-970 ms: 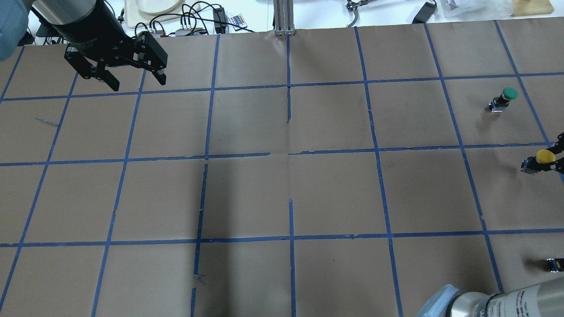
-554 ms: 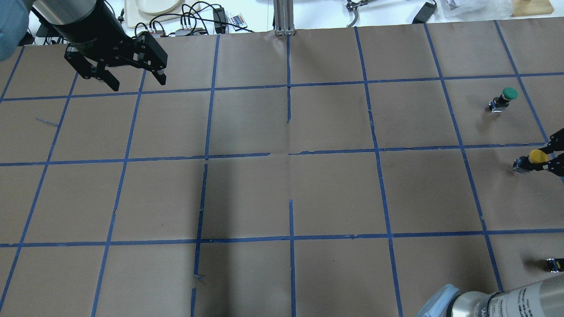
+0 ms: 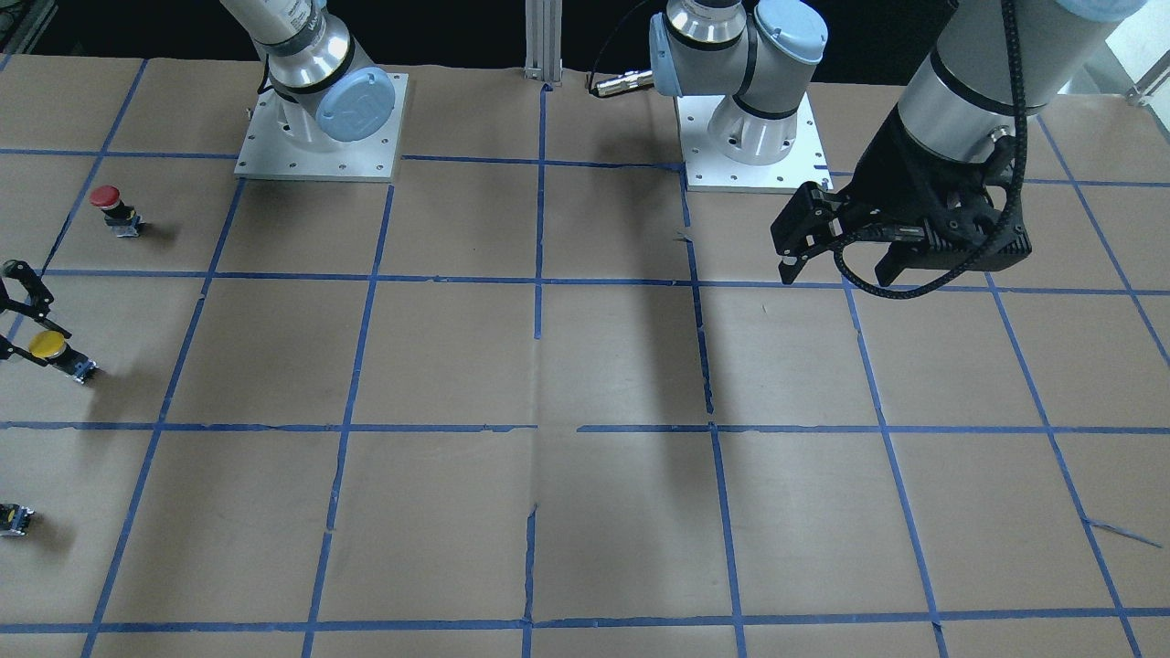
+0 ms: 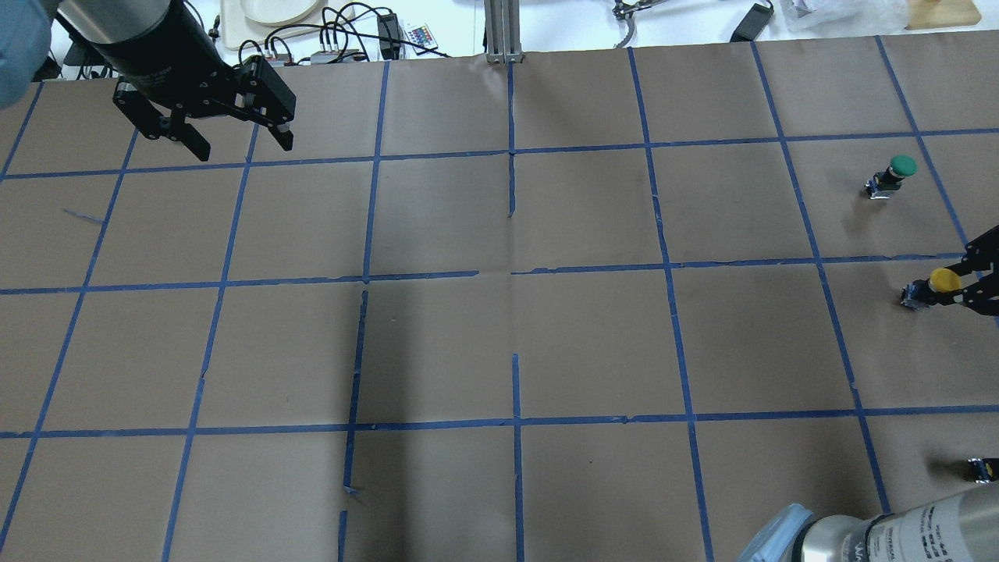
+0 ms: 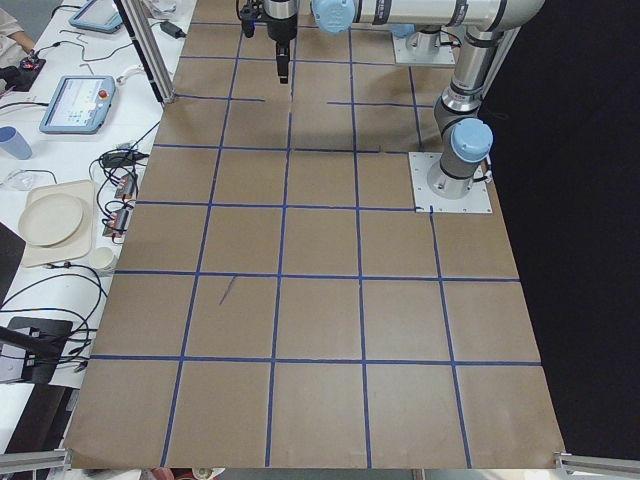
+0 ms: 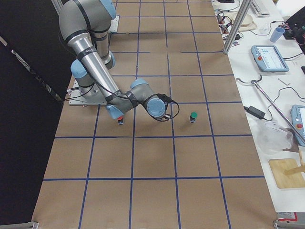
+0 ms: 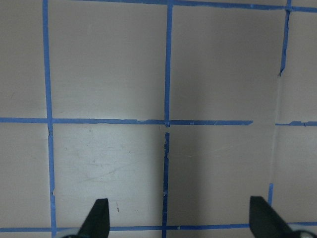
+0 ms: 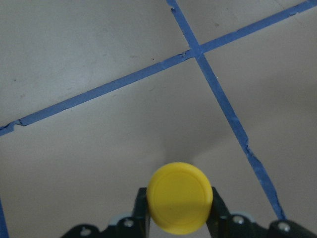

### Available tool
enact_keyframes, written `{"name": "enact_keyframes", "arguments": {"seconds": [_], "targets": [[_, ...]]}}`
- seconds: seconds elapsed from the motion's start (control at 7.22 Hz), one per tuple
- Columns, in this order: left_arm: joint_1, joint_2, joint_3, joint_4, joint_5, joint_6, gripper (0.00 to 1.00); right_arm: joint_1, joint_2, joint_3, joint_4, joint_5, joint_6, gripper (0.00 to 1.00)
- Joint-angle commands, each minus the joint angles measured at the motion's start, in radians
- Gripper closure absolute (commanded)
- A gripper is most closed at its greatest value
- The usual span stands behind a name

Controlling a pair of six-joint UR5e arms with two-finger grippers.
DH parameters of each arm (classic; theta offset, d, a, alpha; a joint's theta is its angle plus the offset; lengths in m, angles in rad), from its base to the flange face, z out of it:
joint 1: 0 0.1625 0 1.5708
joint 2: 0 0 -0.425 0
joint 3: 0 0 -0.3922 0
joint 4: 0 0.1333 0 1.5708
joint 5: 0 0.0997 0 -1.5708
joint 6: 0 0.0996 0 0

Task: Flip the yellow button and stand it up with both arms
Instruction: 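Lower the button upright onto the table with the right gripper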

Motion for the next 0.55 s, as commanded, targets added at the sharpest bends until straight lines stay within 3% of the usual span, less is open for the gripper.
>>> {"name": "enact_keyframes", "arguments": {"seconds": [0.0,0.14,0.28,0.42], "targets": [[0.002,-0.004,0.003,-0.002,0.009,0.002,0.00,0.000,0.002,0.003,-0.001,0.000,-0.012,0.64],[0.002,-0.012,0.002,-0.002,0.069,0.006,0.00,0.000,0.002,0.003,-0.001,0.006,-0.010,0.33],[0.002,-0.012,0.002,-0.004,0.065,0.006,0.00,0.000,-0.001,0.003,-0.001,0.041,-0.010,0.03],[0.002,-0.012,0.000,-0.008,0.071,0.009,0.00,0.002,-0.003,-0.002,-0.001,0.048,-0.007,0.02]]}}
